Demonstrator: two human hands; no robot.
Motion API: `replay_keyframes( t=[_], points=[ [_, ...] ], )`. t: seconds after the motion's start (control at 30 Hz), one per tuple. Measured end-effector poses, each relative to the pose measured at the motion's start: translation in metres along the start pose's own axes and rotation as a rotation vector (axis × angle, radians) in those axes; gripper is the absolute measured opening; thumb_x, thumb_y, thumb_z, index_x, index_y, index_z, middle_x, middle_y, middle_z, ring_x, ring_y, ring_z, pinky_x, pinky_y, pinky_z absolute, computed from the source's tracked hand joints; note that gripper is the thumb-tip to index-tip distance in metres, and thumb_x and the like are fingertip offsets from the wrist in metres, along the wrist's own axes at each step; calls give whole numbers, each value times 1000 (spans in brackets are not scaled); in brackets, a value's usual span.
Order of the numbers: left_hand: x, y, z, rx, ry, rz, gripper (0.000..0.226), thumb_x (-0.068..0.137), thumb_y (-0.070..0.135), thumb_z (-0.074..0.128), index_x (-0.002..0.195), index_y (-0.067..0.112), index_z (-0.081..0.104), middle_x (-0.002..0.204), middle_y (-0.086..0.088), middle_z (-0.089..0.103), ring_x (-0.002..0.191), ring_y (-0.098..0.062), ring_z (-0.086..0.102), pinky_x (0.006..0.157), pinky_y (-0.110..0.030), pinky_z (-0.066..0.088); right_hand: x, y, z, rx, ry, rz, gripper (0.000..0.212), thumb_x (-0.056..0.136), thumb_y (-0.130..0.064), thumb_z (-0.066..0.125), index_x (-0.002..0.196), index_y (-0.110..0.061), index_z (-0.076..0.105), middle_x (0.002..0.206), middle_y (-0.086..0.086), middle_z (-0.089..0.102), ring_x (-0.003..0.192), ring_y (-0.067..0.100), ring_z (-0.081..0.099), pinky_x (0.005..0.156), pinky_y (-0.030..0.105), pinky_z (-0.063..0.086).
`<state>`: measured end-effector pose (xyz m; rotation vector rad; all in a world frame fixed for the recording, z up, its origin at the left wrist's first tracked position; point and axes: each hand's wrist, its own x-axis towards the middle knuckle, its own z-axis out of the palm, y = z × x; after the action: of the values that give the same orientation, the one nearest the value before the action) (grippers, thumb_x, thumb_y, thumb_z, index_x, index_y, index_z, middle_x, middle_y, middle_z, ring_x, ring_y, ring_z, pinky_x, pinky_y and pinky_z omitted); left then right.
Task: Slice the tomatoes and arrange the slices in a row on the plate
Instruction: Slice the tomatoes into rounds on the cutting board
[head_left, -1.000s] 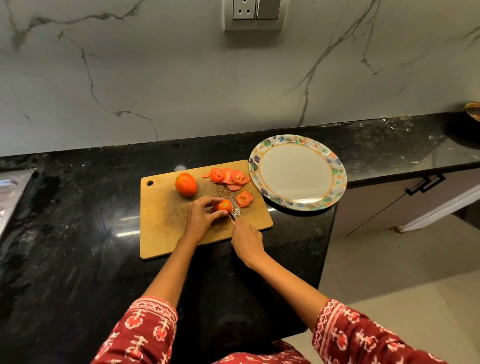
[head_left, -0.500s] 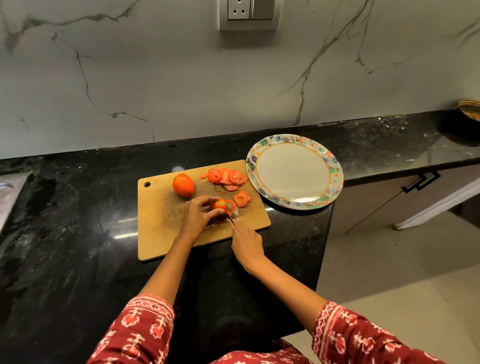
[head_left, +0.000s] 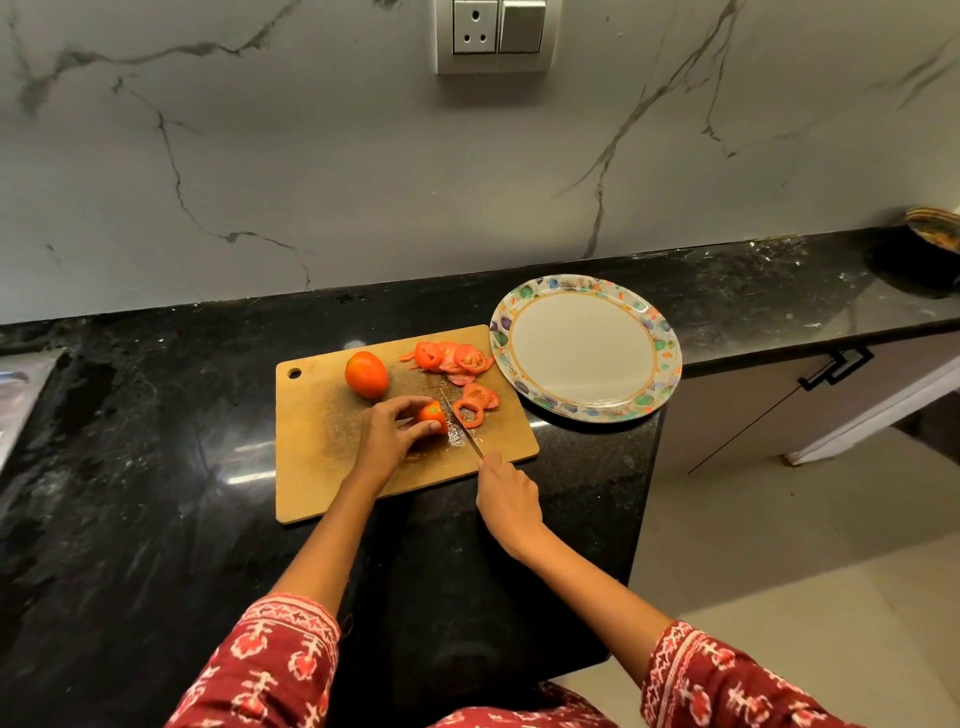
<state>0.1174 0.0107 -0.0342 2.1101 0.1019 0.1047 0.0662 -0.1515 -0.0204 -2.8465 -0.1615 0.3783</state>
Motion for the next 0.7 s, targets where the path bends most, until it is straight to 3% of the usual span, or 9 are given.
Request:
replay_keyframes(
  t=[0.1, 0.27, 0.37, 0.7],
  points=[
    [0, 1, 2, 44, 1, 32, 38, 73, 10, 76, 109, 11, 66, 111, -4, 64, 103, -9, 55, 77, -8, 41, 4, -5, -7, 100, 31, -2, 22, 103, -16, 30, 112, -5, 46, 107, 13, 62, 98, 31, 62, 69, 35, 41],
    [-2, 2, 4, 46, 33, 56, 35, 75, 8, 73, 109, 9, 66, 112, -9, 63, 101, -11, 55, 78, -10, 47, 9, -20, -22, 219, 71, -28, 33, 104, -24, 26, 113, -3, 49, 110, 15, 61, 101, 33, 59, 72, 35, 40],
    [-3, 5, 4, 58, 56, 46, 36, 74, 8, 75, 109, 8, 66, 110, -8, 65, 101, -11, 56, 72, -3, 42, 8, -24, -23, 219, 62, -22, 35, 104, -25, 25, 116, -3, 49, 112, 16, 60, 103, 33, 58, 77, 39, 43],
    [-4, 7, 7, 34, 75, 4, 35, 70, 11, 78, 104, 8, 68, 105, -8, 67, 99, -13, 59, 72, -3, 41, 1, -26, -19, 189, 55, 8, 31, 104, -23, 26, 120, -6, 46, 115, 13, 59, 106, 31, 58, 81, 39, 44]
  ],
)
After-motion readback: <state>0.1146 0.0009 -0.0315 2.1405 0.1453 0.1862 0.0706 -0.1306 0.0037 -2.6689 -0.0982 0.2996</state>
